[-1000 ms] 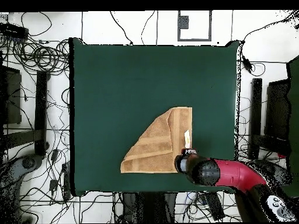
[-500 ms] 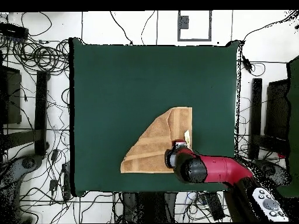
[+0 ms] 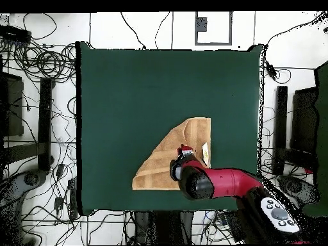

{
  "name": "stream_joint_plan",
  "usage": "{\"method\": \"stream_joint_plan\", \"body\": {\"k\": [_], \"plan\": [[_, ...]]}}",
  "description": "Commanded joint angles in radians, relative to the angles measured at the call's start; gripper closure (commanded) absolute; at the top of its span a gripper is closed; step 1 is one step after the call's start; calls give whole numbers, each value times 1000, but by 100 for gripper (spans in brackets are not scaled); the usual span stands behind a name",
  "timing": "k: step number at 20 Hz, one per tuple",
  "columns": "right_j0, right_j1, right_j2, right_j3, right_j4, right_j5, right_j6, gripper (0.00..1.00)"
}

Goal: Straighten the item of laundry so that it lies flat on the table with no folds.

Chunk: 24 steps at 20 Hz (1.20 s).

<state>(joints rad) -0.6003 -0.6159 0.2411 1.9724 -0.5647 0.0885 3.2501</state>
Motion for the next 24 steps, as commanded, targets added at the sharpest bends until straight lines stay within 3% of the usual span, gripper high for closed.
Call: {"method": "stream_joint_plan", "body": {"k": [1, 3, 8, 13, 24], "plan": [[27, 113, 32, -24, -15, -55, -25, 0], [20, 135, 39, -23, -14, -58, -31, 0], [-8, 185, 66, -35, 16, 111, -101, 0], [-6, 194, 53, -36, 24, 183, -122, 0], [98, 205, -52, -82, 19, 258, -104, 0]]}}
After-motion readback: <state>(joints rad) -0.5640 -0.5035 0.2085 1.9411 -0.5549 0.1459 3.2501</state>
